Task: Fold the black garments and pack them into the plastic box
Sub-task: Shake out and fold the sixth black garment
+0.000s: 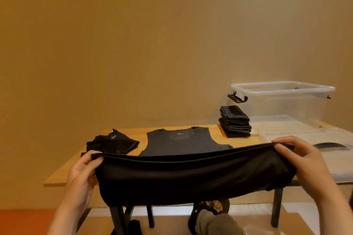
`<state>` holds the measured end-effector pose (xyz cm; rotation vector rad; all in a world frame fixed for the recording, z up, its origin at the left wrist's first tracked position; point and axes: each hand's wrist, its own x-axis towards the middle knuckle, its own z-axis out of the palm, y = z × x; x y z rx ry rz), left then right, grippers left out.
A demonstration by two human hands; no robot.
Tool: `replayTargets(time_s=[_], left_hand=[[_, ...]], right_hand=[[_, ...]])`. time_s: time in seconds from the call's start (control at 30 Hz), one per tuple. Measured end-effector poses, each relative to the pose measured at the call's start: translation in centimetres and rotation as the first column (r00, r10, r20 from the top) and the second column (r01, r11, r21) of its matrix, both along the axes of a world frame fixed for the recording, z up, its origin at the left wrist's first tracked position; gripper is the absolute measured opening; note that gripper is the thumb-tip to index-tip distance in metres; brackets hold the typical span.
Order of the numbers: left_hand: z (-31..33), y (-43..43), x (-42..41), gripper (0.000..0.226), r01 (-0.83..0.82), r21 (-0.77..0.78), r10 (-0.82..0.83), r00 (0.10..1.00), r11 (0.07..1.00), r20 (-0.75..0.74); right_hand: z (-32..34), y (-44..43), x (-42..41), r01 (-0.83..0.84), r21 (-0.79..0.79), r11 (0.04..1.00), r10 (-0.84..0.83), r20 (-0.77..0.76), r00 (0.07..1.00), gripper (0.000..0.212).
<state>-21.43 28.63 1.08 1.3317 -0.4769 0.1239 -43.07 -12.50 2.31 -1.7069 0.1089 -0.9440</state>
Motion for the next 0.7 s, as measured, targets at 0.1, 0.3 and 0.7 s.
replayTargets(time_s=[0.1, 0.3, 0.7], left_hand=[[0.1, -0.5, 0.0, 0.024, 0.007, 0.033, -0.007, 1.0, 0.999, 0.016], [0.6, -1.6, 1.6, 0.022, -0.059, 0.11, 0.061, 0.998, 0.992, -0.017], [4.5, -8.0, 17.6, 0.016, -0.09, 0.2, 0.122, 0.98, 0.976, -0.155]], right_hand=[[0.2, 0.3, 0.2, -0.033, 0.032, 0.999, 0.033, -0.01, 0.999, 0.041], [0.9, 0.2, 3.1, -0.001, -0.014, 1.0, 0.0, -0.051, 0.999, 0.065], [5.0, -4.8, 21.2, 0.236, -0.061, 0.97, -0.242, -0.113, 0.964, 0.009]])
